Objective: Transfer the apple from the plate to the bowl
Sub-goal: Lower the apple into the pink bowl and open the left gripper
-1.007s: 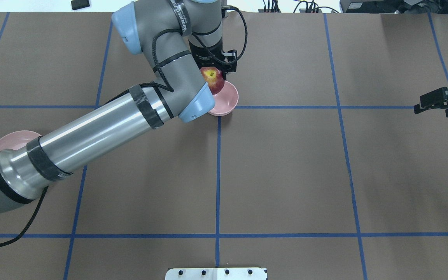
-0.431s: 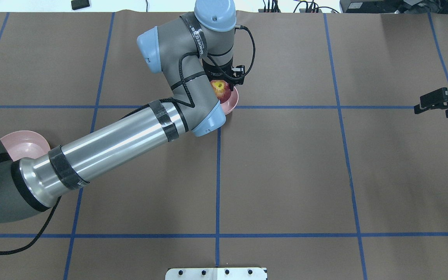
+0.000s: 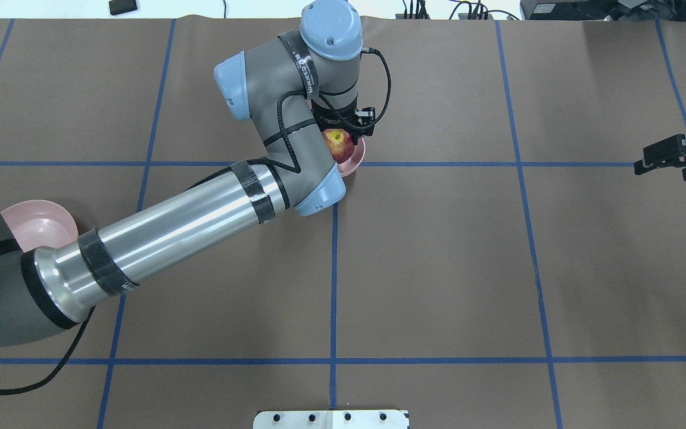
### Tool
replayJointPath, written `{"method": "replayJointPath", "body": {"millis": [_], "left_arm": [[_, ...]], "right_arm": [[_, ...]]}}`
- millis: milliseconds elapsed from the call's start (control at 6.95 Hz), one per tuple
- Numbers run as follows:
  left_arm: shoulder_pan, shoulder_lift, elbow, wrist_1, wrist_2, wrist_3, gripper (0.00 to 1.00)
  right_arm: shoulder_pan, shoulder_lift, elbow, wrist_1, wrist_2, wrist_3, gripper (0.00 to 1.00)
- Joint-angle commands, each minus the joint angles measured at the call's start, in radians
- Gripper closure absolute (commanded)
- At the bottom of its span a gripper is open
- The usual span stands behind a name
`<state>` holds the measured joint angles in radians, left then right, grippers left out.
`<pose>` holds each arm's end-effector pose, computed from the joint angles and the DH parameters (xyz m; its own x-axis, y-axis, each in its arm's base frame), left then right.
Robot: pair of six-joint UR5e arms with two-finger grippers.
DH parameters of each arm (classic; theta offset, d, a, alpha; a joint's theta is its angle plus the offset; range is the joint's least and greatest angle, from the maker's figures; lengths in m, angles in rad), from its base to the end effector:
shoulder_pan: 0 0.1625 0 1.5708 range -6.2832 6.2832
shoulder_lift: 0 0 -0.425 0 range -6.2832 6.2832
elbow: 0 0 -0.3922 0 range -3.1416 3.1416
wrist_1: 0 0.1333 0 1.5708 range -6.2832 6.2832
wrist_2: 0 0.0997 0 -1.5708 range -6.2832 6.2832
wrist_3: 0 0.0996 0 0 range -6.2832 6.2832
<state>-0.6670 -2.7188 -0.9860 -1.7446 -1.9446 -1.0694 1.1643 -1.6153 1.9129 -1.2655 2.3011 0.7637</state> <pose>0.6121 -0.6053 0.1291 0.6943 0.0228 -0.7193 0.0563 0.9947 0.0859 -0.1285 -0.4675 0.4767 0.6115 0.0595 0.7890 -0.1346 0.9905 0.0295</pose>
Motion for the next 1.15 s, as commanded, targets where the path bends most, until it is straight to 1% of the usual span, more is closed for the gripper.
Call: {"method": "replayJointPath", "body": {"millis": [0,144,431,575,719,863,1007], "left_arm": [[0.001,0.005,-0.006,-0.009,0.001,0.0,0.02],[0.001,0.034,-0.013,-0.074,0.001,0.002,0.02],[0.0,0.041,-0.034,-0.073,0.003,-0.003,0.02],[-0.009,0.069,-0.139,-0.003,-0.002,-0.003,0.02],[-0.019,0.159,-0.321,0.079,-0.004,0.009,0.02],[-0.045,0.317,-0.543,0.123,-0.031,0.034,0.02],[-0.087,0.462,-0.713,0.144,-0.075,0.122,0.02]], "right_arm": [[0.0,0.002,-0.002,0.0,0.0,0.011,0.0],[0.0,0.002,-0.003,0.0,0.0,0.011,0.0],[0.0,0.005,-0.002,0.0,0.001,0.012,0.0],[0.0,0.006,-0.003,0.0,0.0,0.012,0.0],[0.0,0.008,-0.002,0.0,0.0,0.012,0.0],[0.0,0.011,-0.003,0.0,0.0,0.012,0.0],[0.0,0.012,-0.008,0.0,-0.002,0.011,0.0]]}}
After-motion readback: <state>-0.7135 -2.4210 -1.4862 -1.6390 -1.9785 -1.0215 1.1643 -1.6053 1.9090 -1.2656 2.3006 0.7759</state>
